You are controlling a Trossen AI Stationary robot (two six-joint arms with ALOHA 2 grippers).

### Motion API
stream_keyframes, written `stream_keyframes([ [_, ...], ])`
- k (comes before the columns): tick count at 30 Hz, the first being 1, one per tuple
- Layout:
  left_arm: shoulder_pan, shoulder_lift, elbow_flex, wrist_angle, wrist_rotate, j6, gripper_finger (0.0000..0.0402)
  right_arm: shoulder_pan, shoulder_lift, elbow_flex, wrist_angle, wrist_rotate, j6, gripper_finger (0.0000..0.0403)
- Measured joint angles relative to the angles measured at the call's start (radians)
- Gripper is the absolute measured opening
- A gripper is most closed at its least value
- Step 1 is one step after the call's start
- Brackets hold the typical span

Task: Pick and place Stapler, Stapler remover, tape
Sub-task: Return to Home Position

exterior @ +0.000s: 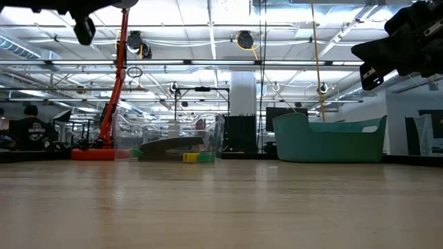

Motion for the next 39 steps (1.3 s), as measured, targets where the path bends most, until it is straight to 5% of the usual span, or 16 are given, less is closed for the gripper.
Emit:
stream_keyframes([
  [15, 0.0, -0.101, -0.196, 0.009, -0.002, 0.068, 0.0, 0.0, 0.0, 0.0, 0.0, 0.0, 0.0, 0.0],
  [30, 0.0, -0.402, -0.312, 0.011, 0.019, 0.129, 0.0, 0.0, 0.0, 0.0, 0.0, 0.0, 0.0, 0.0],
  [39, 0.0, -0.409, -0.346, 0.005, 0.077, 0.119, 0.0002, 0.0, 0.0, 0.0, 0.0, 0.0, 0.0, 0.0],
])
